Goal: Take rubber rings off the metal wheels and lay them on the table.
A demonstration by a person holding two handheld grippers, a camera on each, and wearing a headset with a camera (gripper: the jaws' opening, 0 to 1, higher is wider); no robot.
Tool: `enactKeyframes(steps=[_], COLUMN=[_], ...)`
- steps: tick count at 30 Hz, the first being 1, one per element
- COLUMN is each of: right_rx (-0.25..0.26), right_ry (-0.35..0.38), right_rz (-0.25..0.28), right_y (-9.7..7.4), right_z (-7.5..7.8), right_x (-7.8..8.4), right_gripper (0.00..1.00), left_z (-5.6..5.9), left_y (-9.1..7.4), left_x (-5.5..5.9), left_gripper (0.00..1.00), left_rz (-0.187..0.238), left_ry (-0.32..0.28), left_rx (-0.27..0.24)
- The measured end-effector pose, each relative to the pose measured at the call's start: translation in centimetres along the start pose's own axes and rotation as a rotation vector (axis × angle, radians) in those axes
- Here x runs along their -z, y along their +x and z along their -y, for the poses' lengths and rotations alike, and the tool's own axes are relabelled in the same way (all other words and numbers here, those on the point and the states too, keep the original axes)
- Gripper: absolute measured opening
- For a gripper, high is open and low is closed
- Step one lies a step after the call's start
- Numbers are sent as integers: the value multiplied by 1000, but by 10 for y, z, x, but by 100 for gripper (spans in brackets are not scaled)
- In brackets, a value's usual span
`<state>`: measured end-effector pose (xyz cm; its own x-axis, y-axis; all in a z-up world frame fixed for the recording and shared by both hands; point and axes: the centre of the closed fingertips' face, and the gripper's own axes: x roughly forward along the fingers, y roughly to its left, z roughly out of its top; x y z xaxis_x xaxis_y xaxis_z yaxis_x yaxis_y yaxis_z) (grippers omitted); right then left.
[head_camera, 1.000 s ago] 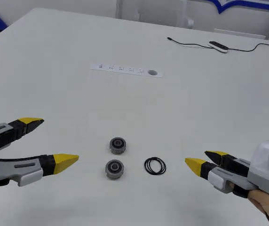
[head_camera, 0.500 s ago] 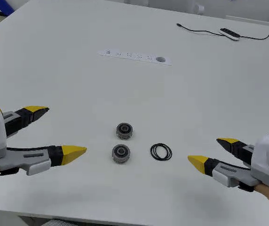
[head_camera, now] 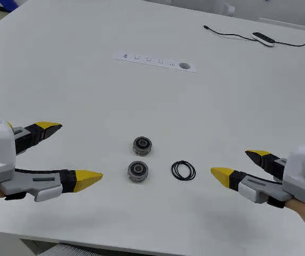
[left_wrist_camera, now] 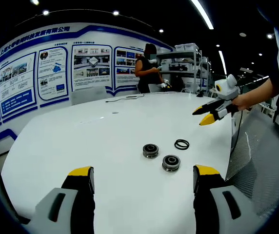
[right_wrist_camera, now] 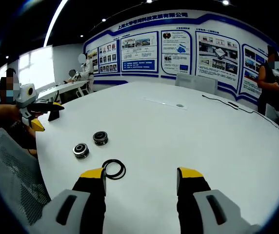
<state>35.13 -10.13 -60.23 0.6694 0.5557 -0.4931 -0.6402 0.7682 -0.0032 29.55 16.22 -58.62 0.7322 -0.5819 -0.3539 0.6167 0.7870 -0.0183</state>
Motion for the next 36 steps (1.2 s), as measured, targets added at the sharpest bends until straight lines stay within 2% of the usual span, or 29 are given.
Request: enactKeyframes(steps=[3, 7, 8, 11, 16, 20, 36], right_rx=[-1, 0, -7, -2, -7, -7, -5], right_ry=[25, 30, 52, 45, 75, 71, 61], right_rz=[-1, -7, -11, -23, -17, -22, -19], right_y=[0, 0, -1, -1, 0, 0, -1], right_z=[-1, -1, -2, -2, -5, -5, 0], right_x=[1, 5, 6, 10, 10, 10, 6], right_gripper=[60, 60, 60, 60, 60, 60, 60], left_z=[3, 7, 7, 8, 8, 10, 15], left_y=[1, 3, 3, 3, 3, 4, 13], left_x=[1, 5, 4, 0, -1, -3, -16], left_gripper=[85, 85, 85, 85, 84, 84, 83], left_rz=[-4, -33, -33, -13, -11, -3, 13], left_ry=[0, 21, 21, -9, -12, -31, -19], left_rx=[10, 30, 34, 44, 45, 49, 63])
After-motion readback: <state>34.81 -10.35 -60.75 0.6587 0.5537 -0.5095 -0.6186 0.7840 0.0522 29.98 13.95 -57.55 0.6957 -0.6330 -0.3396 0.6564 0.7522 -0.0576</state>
